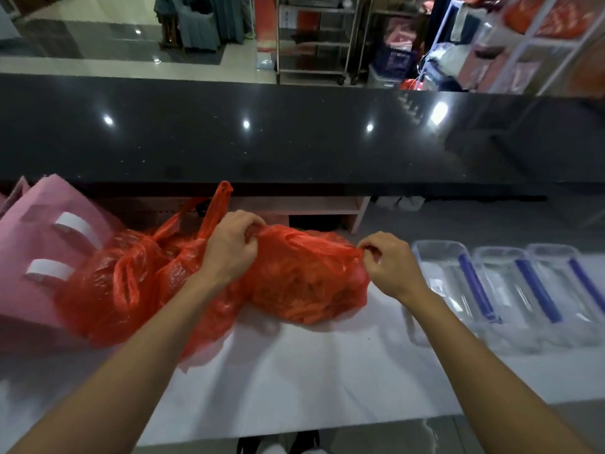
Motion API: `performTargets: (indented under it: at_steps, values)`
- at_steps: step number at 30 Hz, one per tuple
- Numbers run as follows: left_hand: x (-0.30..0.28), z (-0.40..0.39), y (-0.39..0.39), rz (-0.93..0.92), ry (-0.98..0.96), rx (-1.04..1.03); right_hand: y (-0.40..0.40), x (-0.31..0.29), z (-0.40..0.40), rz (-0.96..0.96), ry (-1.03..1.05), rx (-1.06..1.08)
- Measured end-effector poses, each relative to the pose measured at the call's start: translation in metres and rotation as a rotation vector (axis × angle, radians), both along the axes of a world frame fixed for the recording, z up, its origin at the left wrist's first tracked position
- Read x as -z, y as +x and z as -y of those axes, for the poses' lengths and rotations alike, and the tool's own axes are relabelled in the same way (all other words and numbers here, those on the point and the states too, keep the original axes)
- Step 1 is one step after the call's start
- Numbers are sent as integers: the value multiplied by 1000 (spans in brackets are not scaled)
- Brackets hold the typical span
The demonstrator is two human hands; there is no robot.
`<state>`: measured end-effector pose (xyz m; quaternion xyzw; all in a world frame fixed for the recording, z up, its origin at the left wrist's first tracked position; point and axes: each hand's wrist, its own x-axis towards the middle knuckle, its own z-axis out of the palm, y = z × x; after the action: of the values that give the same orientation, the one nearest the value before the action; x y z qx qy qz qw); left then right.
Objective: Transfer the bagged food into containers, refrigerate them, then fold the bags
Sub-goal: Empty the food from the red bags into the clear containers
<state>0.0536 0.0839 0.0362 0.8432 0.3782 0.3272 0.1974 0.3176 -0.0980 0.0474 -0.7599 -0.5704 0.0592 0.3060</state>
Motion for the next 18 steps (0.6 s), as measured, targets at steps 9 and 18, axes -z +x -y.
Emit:
performTargets:
  at_steps: [9,18]
  values:
    - [-6,19,48,-494,4,237,-33,0,-21,90,-210,-106]
    - [-29,-8,15,5,-47,148,1,-12,-23,1,156,40]
